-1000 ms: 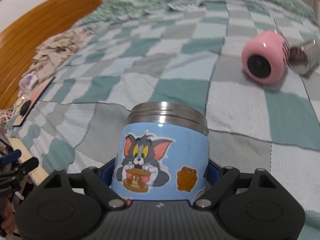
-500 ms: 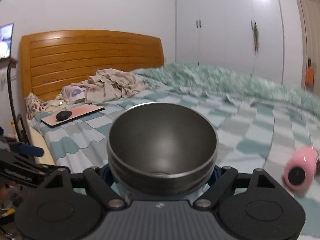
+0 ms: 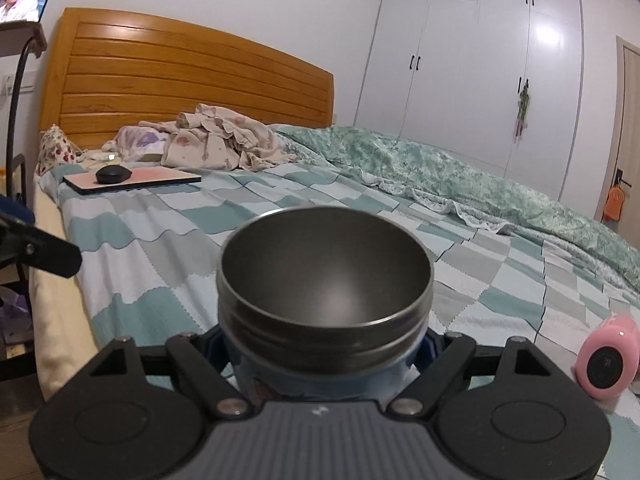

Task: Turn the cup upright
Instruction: 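Rotate the blue tumbler upright with the right tool and lower it onto the bed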

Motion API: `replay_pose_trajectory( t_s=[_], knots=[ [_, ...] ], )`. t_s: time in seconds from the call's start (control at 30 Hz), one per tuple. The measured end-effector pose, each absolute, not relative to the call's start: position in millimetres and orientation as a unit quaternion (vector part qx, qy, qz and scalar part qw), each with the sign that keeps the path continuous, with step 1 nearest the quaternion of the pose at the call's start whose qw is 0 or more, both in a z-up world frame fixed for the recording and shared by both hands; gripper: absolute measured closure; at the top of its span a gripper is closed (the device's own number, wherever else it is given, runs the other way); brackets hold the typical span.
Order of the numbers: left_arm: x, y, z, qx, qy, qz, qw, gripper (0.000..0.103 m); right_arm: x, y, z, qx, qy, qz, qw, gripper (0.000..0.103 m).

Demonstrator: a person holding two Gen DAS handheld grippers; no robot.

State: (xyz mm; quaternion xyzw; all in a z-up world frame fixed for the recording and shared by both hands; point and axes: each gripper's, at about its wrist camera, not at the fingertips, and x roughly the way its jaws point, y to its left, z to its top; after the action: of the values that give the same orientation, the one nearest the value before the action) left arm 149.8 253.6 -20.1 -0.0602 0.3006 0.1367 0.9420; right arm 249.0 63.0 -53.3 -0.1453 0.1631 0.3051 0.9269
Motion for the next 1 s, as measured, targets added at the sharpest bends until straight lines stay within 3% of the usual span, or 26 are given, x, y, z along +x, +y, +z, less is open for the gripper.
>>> replay_pose_trajectory(
  t_s=[0.07, 0.23, 0.73, 1.0],
  knots=[
    [149, 252, -19, -0.063, 0.299, 0.134, 0.943, 0.0, 247, 64, -52, -0.148, 0.164, 0.304, 0.927, 0.019],
    [141, 243, -12, -0.06, 0.284, 0.131, 0.948, 0.0, 239, 52, -42, -0.128, 0.136, 0.301, 0.935, 0.0],
    [102, 153, 17, -0.049, 0.196, 0.077, 0.976, 0.0, 165, -76, 10, -0.054, 0.063, 0.286, 0.955, 0.0],
    [85, 82, -9, -0.047, 0.145, 0.051, 0.987, 0.0, 113, -165, -9, -0.065, 0.047, 0.24, 0.967, 0.0]
  ],
)
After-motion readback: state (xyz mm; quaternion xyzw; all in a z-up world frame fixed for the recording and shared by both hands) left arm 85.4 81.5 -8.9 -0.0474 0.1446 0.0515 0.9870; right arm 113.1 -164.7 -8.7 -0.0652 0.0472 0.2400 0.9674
